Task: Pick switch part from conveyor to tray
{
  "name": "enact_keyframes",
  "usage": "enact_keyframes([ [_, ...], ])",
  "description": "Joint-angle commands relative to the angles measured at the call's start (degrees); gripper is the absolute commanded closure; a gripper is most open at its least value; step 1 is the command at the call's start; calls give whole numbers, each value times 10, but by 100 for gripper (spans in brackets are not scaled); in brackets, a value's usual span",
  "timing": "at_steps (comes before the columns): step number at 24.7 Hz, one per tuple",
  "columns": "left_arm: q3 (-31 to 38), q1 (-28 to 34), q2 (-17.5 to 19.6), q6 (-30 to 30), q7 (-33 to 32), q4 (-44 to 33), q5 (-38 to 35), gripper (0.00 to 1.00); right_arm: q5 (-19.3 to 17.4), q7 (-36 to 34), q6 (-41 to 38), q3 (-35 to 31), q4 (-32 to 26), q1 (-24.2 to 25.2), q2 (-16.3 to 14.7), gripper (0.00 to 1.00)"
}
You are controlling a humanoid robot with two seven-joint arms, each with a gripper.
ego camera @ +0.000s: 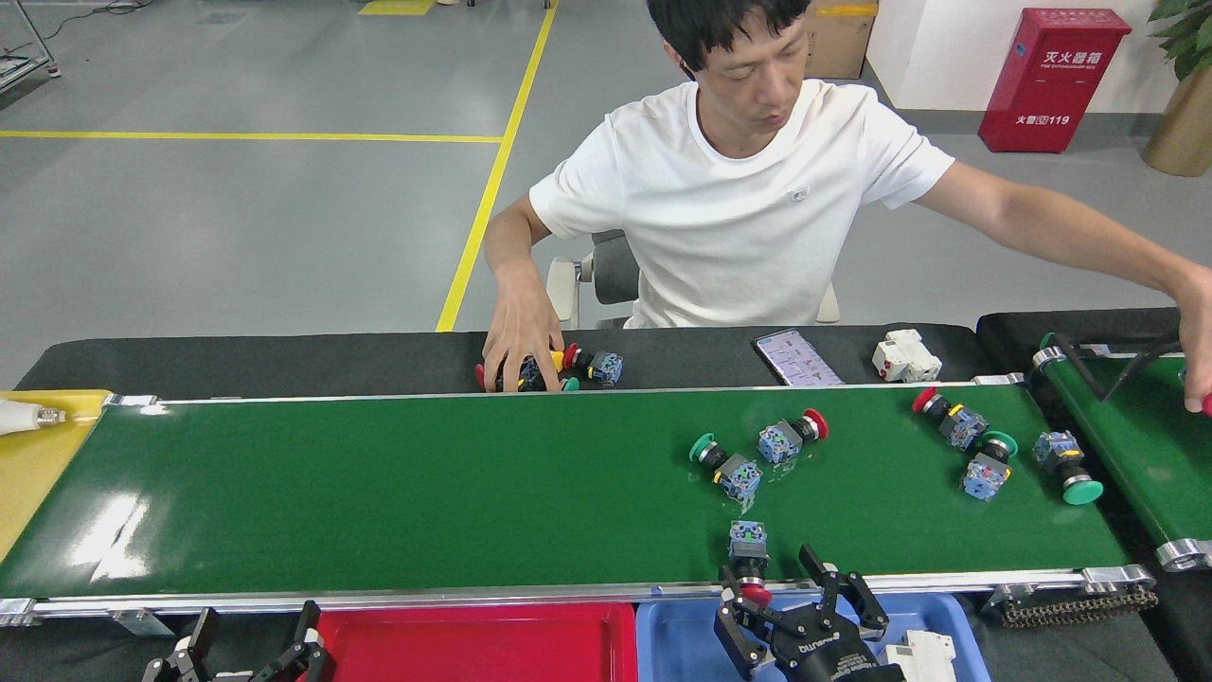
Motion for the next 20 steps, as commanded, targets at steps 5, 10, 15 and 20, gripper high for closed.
enact_keyframes([
  [5,1,-2,9,-2,4,-7,-1,0,-8,57,-3,11,6,-29,-15,87],
  [10,4,-1,9,-2,4,-7,-1,0,-23,59,-71,12,-25,-15,-14,91],
  [15,5,-3,10,-2,4,-7,-1,0,-73,60,-228,15,-77,43,-23,88],
  [20,-3,-2,17,-8,4,-7,-1,0,-72,59,-332,84,-69,63,-11,64],
])
